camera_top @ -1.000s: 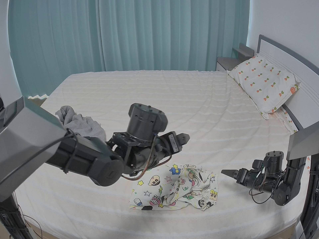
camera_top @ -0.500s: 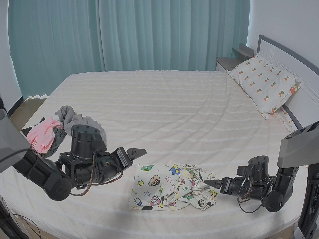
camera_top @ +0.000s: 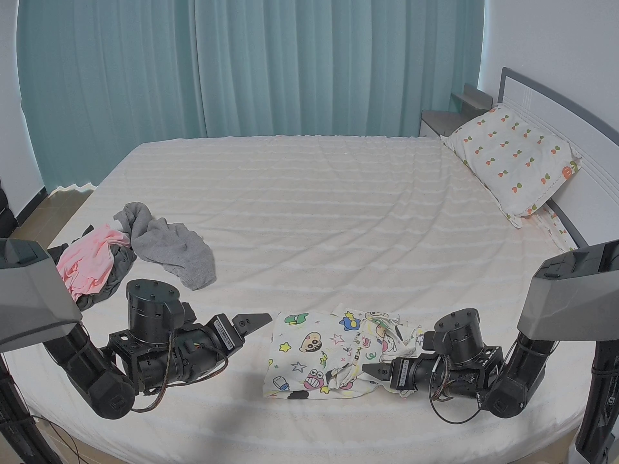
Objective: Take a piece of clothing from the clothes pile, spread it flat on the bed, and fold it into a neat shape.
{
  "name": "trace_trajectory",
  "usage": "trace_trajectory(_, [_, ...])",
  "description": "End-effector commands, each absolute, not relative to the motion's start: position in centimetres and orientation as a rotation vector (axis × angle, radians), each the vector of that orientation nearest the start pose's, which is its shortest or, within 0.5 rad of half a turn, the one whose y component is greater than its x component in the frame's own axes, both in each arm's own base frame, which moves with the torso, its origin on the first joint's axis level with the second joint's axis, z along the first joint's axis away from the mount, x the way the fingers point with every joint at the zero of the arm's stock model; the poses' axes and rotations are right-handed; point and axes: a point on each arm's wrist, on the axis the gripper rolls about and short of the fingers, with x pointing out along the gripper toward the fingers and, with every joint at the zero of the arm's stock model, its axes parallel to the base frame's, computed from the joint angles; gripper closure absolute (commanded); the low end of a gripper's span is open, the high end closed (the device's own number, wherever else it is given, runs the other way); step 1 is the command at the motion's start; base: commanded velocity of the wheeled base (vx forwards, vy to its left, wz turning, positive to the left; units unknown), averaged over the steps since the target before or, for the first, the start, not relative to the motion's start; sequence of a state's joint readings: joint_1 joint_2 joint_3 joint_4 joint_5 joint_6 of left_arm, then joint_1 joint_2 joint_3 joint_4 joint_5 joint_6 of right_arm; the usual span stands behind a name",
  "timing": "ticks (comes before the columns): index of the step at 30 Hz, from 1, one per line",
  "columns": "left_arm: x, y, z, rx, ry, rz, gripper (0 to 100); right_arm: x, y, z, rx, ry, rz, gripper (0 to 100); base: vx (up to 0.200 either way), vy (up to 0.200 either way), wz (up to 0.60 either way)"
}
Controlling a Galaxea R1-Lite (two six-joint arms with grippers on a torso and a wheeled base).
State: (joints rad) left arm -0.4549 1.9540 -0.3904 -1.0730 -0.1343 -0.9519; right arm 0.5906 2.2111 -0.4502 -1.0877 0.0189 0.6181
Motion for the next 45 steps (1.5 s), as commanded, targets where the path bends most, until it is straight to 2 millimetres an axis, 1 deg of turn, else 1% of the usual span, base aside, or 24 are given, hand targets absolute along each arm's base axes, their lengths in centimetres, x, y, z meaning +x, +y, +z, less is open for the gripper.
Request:
trace_trajectory(1, [25.1,-12.7,5.2,-0.826,0.735,-0.294,0,24.9,17.0,-0.6,0.384,0.796,0.37,0,0.0,0.0,0.0])
trace_trajectory(5, [25.1,-12.5,5.2,-0.832,0.736,-0.287,0,24.7,17.3,-0.5,0.366,0.797,0.376,0,0.0,0.0,0.0])
trace_trajectory(8, [25.2,-12.3,5.2,-0.836,0.732,-0.282,0,24.9,17.6,-0.5,0.35,0.78,0.343,0,0.0,0.0,0.0])
trace_trajectory(11, [25.4,-12.0,5.2,-0.842,0.728,-0.273,0,24.8,18.2,-0.6,0.316,0.801,0.313,0,0.0,0.2,0.0])
trace_trajectory(17, [25.6,-11.8,5.1,-0.845,0.721,-0.266,0,25.5,19.5,-0.5,0.274,0.812,0.276,0,0.0,0.2,0.0])
trace_trajectory(21, [25.9,-11.9,4.7,-0.842,0.707,-0.264,0,26.3,20.2,-0.6,0.258,0.821,0.265,0,0.0,0.0,0.0])
trace_trajectory(26, [26.2,-11.7,4.5,-0.851,0.68,-0.267,0,26.2,21.5,-0.8,0.208,0.841,0.246,0,0.0,0.0,0.0])
trace_trajectory(28, [26.2,-11.7,4.4,-0.85,0.685,-0.265,0,26.5,21.8,-0.8,0.196,0.847,0.229,0,0.0,0.0,0.0])
trace_trajectory(36, [26.2,-11.7,4.3,-0.848,0.687,-0.263,0,27.1,22.2,-0.6,0.199,0.853,0.209,0,0.0,0.0,0.0])
trace_trajectory(40, [26.2,-11.7,4.2,-0.847,0.691,-0.261,0,27.5,22.6,-1.4,0.193,0.861,0.2,0,0.0,0.0,0.0])
trace_trajectory(45, [26.3,-11.7,4.0,-0.845,0.695,-0.259,0,27.4,22.3,-2.3,0.163,0.897,0.169,0,0.0,0.0,0.0])
